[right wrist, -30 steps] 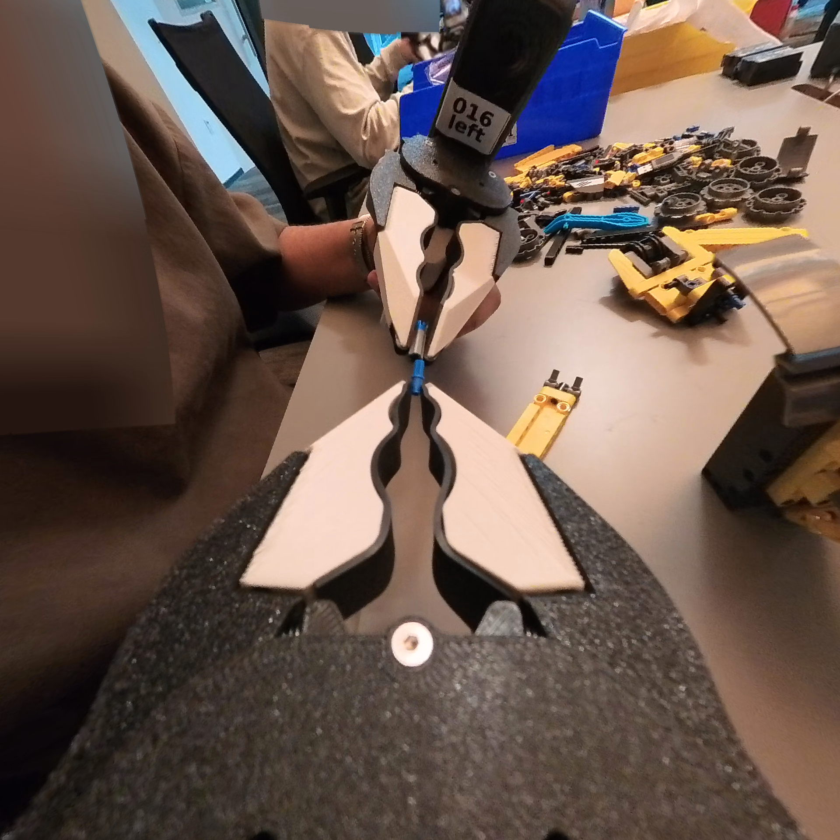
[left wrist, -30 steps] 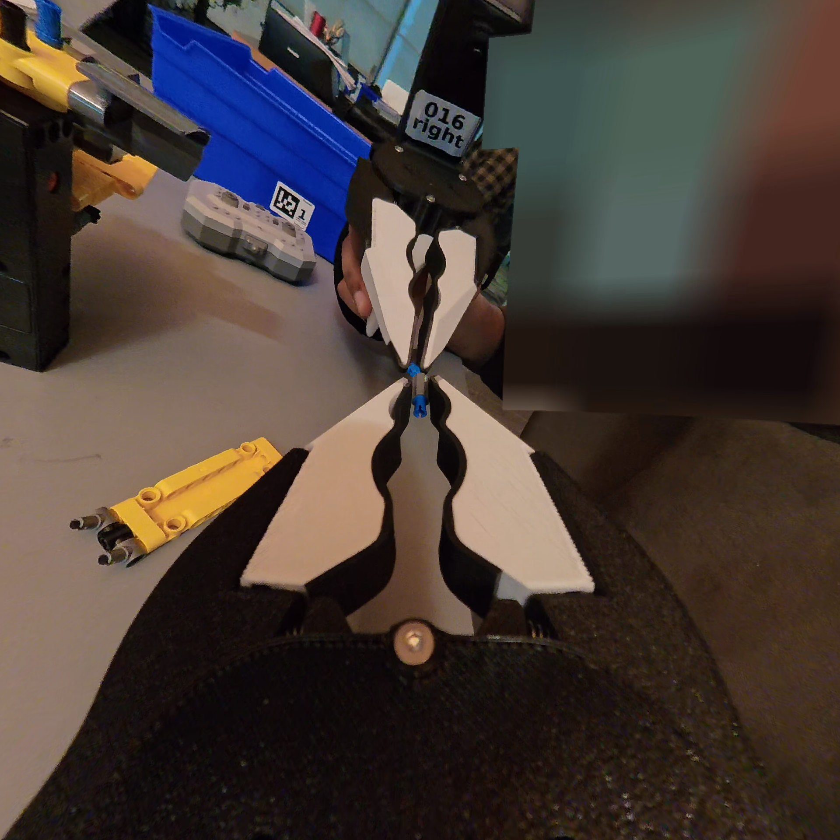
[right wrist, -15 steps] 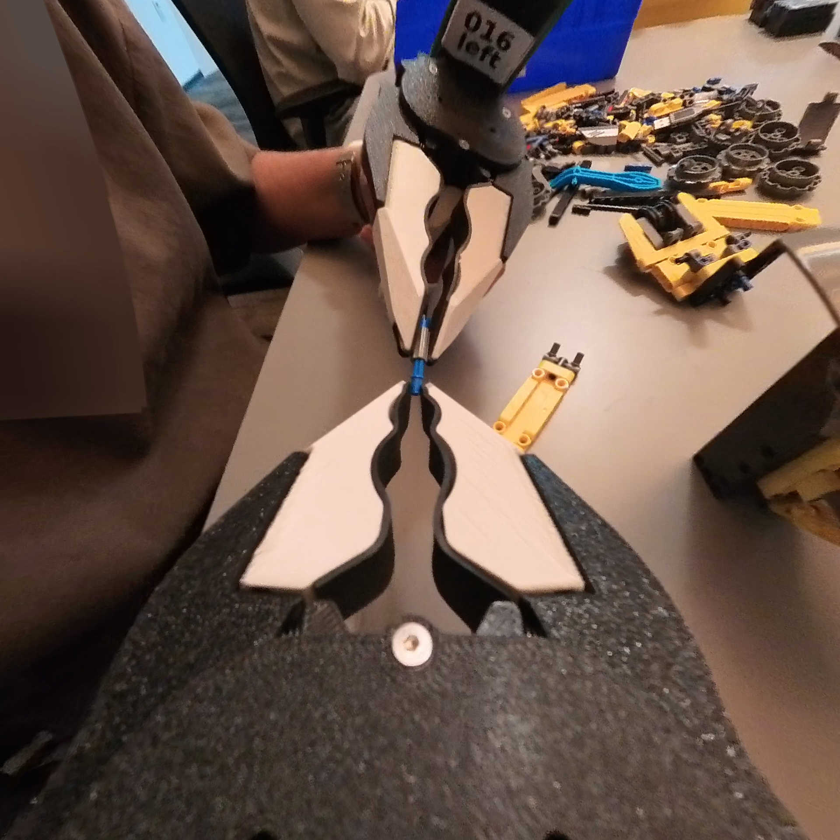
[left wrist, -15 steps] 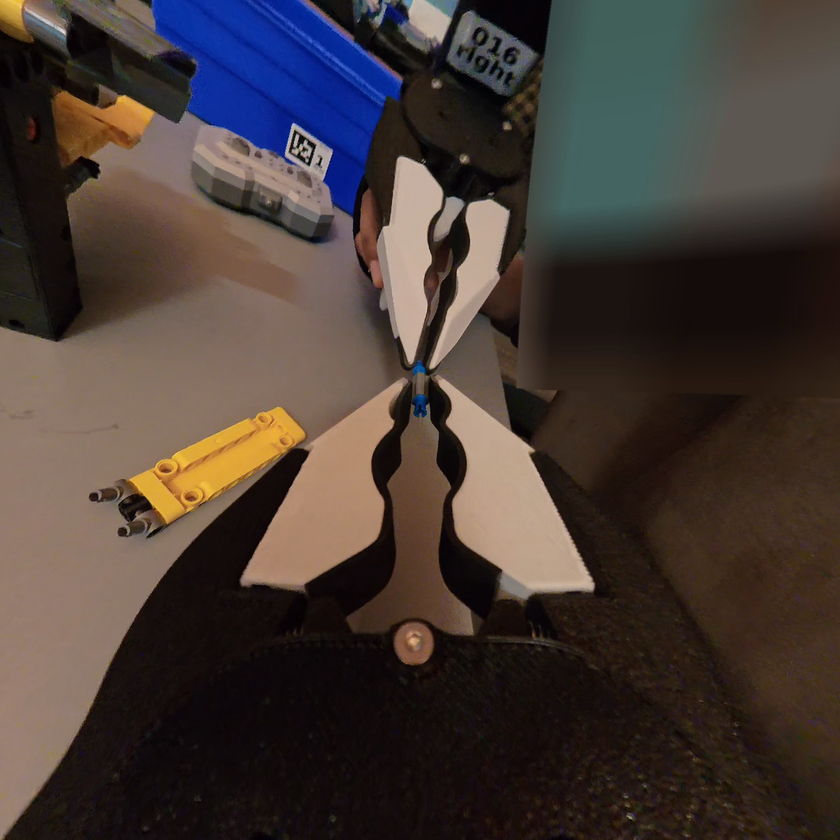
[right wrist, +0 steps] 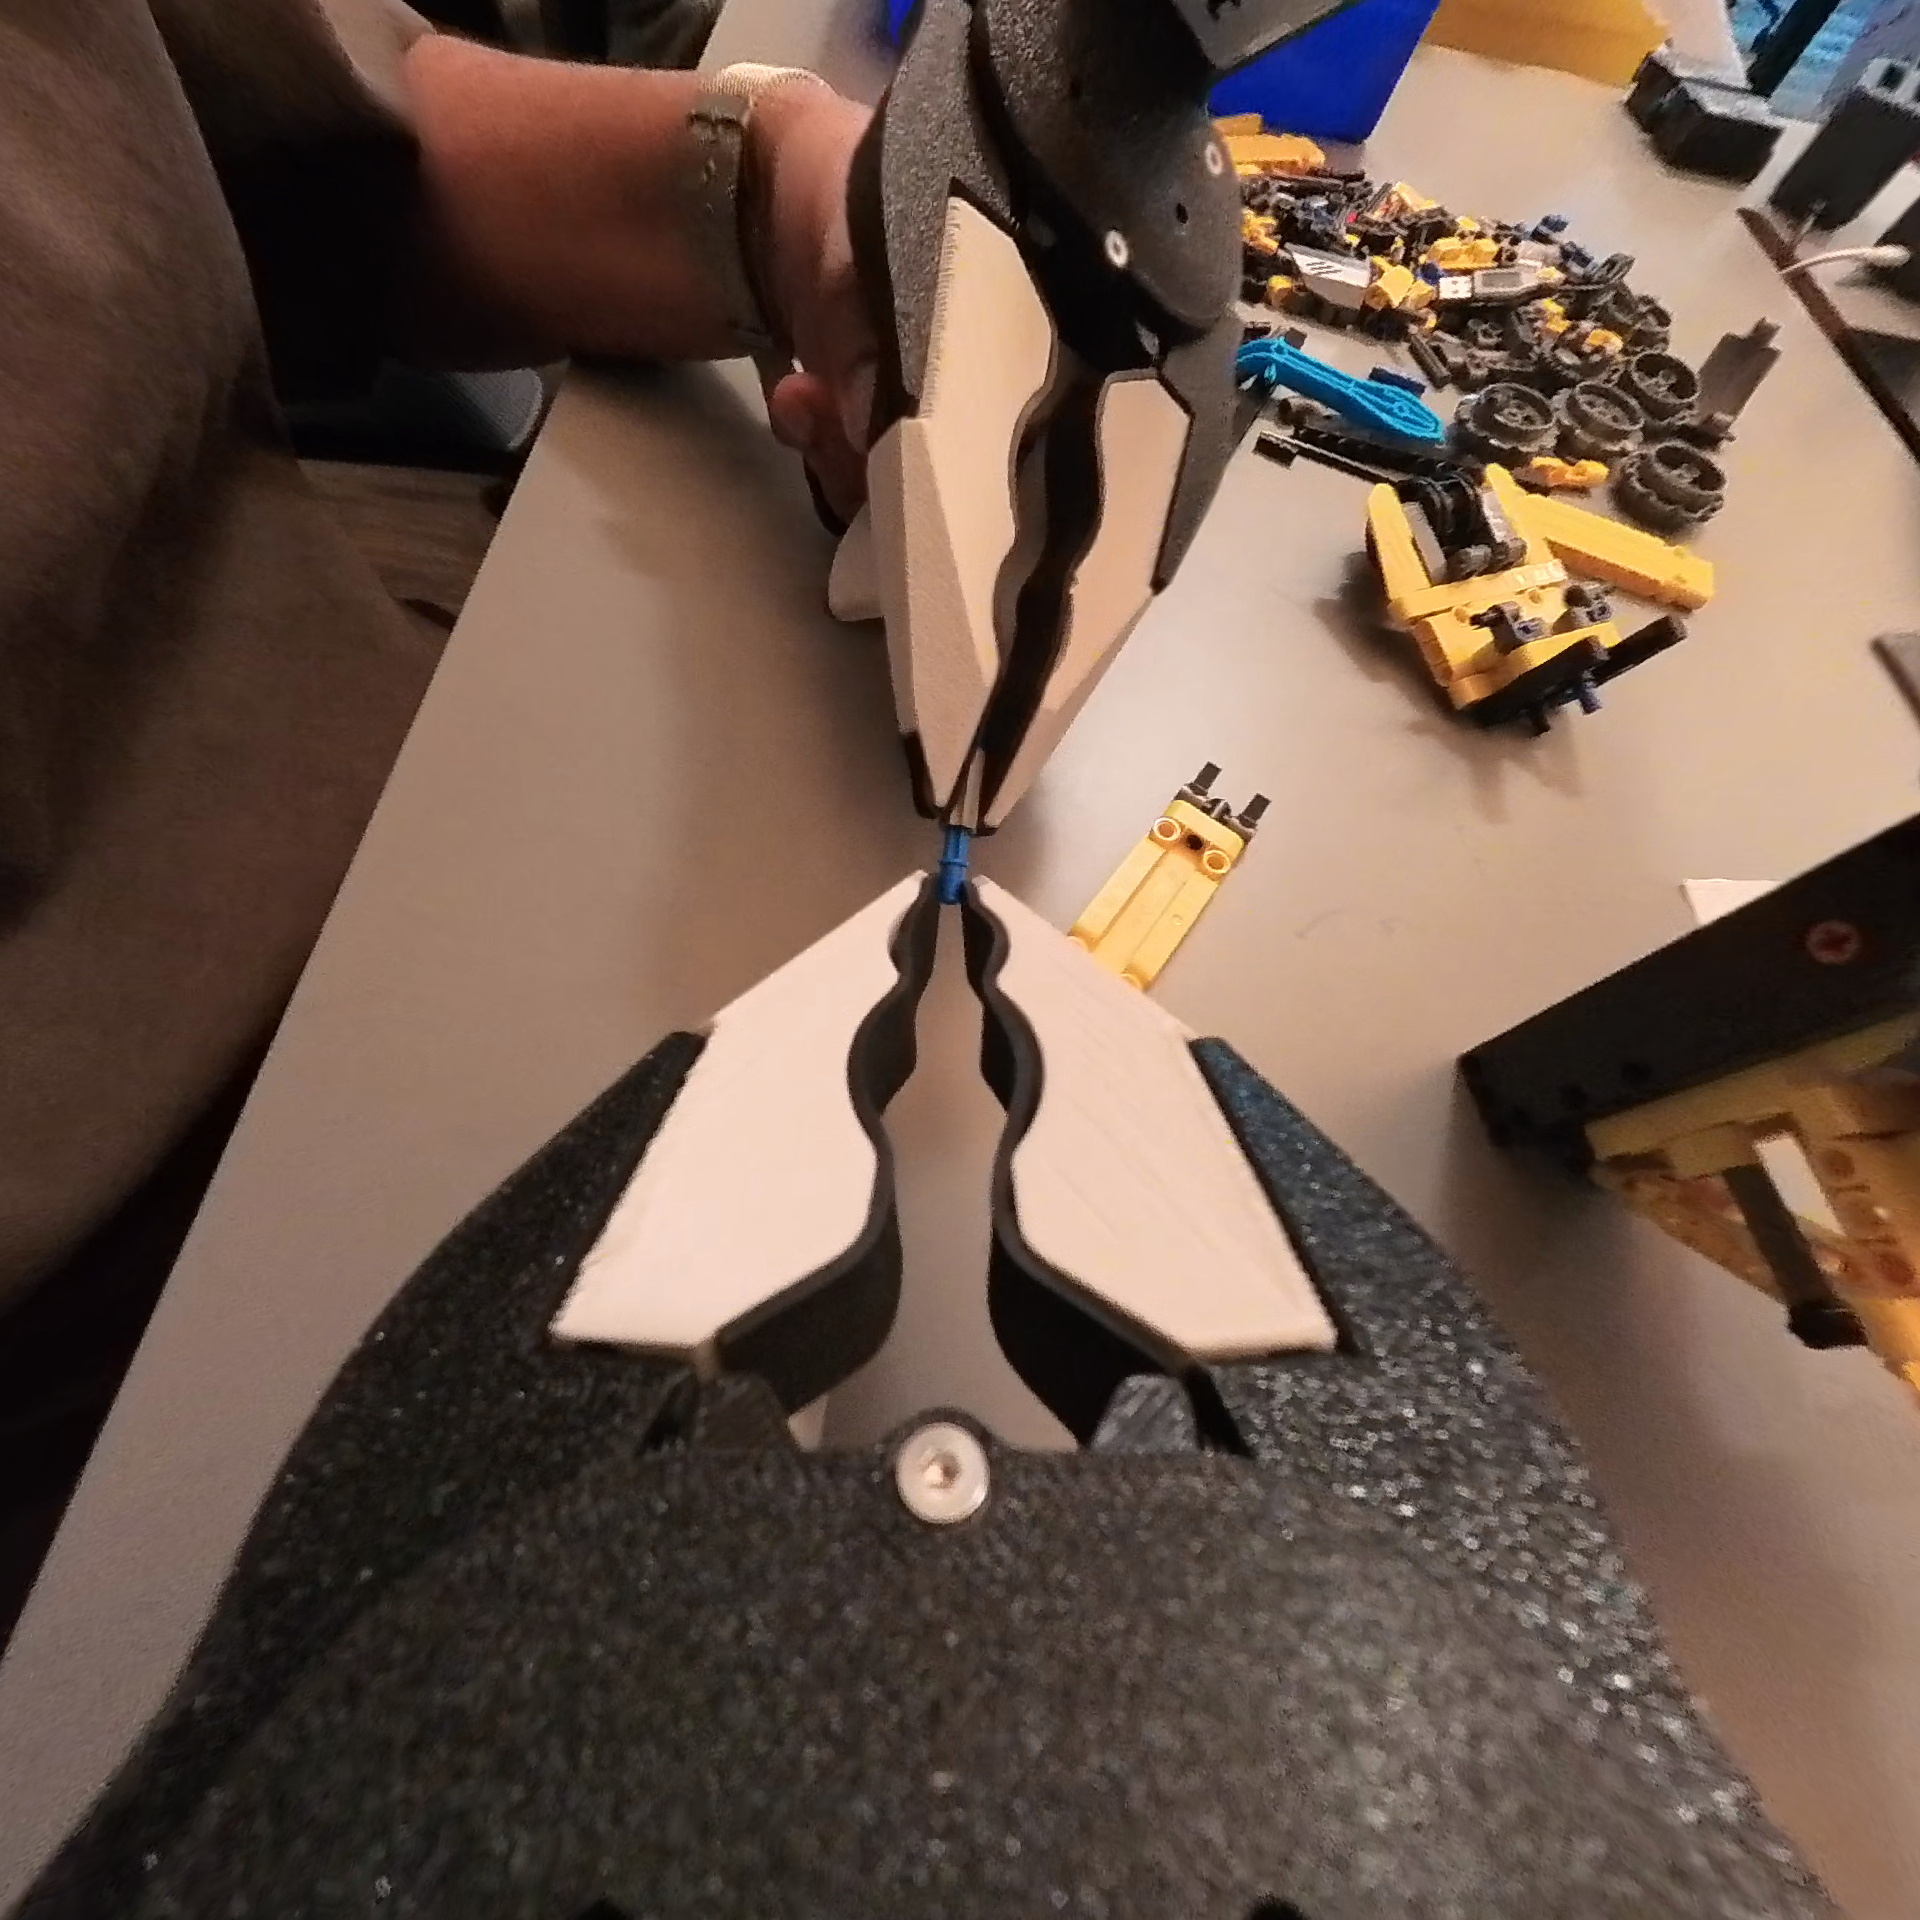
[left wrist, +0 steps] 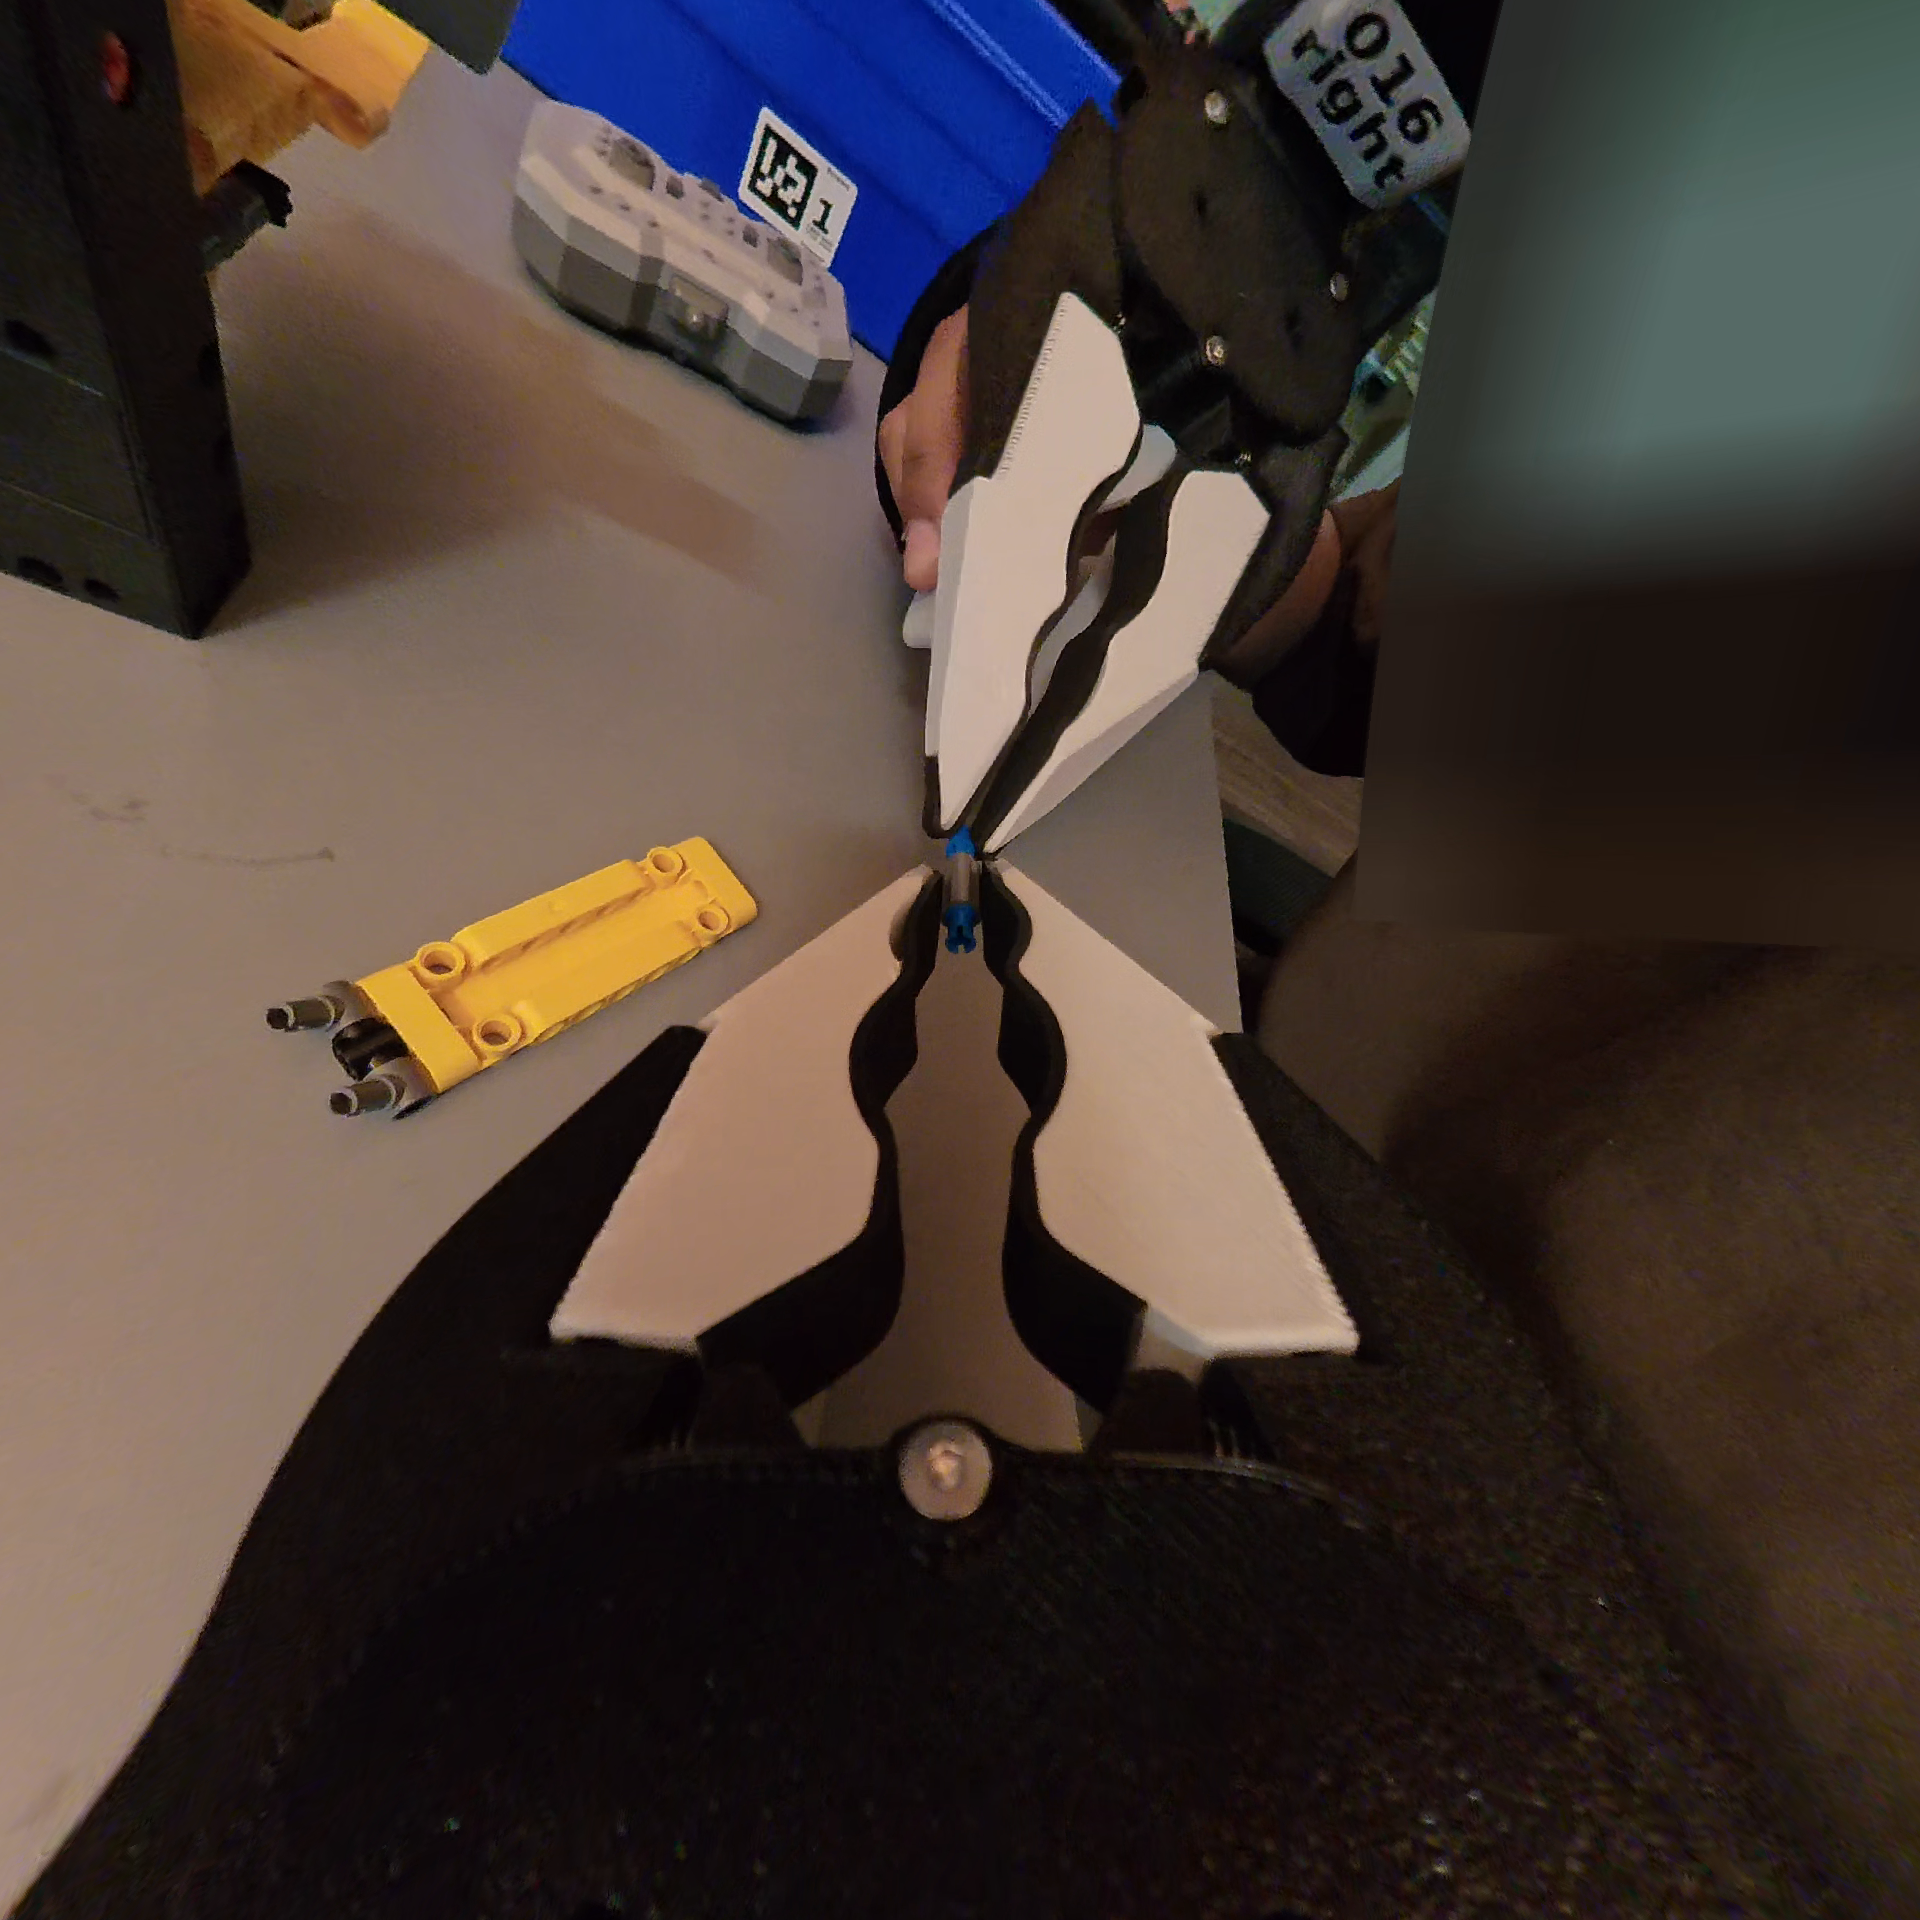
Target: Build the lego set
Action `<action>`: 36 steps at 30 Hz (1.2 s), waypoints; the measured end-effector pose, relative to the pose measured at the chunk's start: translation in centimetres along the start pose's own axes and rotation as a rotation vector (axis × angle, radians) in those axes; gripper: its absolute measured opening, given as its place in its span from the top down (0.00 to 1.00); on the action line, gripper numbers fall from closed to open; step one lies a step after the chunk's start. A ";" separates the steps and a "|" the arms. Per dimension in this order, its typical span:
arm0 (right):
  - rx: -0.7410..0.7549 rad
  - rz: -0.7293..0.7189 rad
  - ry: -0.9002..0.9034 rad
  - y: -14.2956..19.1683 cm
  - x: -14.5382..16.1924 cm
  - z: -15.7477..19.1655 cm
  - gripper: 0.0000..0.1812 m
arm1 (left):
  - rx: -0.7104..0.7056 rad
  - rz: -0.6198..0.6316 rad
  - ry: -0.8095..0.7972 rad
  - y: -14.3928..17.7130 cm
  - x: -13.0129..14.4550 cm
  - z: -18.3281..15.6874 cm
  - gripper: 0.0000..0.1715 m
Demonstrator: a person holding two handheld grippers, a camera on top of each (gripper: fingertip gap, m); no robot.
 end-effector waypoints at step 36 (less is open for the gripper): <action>0.001 -0.200 -0.085 0.9 -0.5 -1.5 0.88 | 0.008 -0.014 0.047 0.1 -0.4 0.3 0.98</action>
Point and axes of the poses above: each gripper's, where its closed fingertips meet, y back along the fingers, x out of its underside, z = x × y across the jaws, the point moved 4 cm from there along y, back along the fingers, and after that the axes turned 15 degrees about -x, right-handed, at the moved point
